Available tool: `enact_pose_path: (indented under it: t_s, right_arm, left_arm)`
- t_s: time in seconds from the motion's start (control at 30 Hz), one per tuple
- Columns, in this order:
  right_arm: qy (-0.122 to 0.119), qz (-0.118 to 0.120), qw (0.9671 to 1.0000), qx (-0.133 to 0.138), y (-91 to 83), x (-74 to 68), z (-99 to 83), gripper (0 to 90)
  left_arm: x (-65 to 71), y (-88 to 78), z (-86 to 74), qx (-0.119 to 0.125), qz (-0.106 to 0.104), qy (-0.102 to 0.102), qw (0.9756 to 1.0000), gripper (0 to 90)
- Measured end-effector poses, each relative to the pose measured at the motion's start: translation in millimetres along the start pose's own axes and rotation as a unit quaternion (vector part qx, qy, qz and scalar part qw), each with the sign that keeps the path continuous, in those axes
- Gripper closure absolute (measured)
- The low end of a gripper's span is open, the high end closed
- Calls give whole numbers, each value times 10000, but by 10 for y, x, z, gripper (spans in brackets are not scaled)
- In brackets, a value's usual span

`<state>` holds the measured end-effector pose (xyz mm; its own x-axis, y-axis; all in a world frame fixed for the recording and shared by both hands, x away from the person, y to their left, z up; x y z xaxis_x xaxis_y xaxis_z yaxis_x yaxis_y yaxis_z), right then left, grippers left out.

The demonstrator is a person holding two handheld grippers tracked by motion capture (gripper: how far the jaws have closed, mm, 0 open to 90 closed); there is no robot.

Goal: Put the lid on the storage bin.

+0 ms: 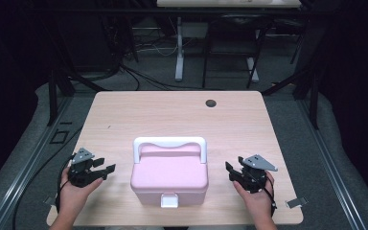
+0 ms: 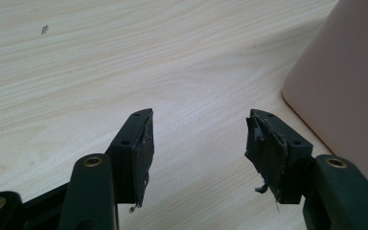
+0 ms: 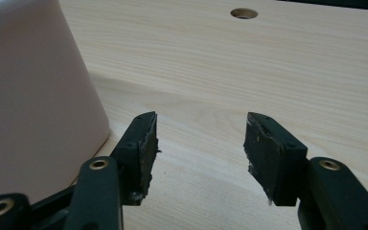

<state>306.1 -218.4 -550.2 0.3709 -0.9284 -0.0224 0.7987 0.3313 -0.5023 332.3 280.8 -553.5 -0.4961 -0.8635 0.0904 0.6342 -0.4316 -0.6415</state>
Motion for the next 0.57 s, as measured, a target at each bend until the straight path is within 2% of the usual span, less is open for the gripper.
enact_pose_path:
  t_s: [0.13, 0.33, 0.47, 0.57]
  right_arm:
    - [-104, -71, 9999, -29, 33, -8, -24, 442]
    - [-60, -104, 9999, -28, 42, 4, -40, 434]
    - [-86, -80, 9999, -72, 64, 2, -52, 432]
    - [-110, -111, 9998, -94, 77, 1, -60, 433]
  left_arm:
    - [5, 25, -15, -65, 24, 64, 10000, 428]
    - [10, 28, -14, -73, 61, 118, 9999, 430]
    - [-2, 20, -1, -177, -153, -144, 9996, 492]
    - [-6, -6, 17, 68, -249, -239, 9994, 504]
Point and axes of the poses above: each handheld gripper's, and its own axes: y roughly forward along the jaws, z roughly out of its top, x roughly to its right, the point moved 2 cm from there along y, roughly forward along the jaws, and after that the axes turned 1 degree about -y, right-handed, at the moved point
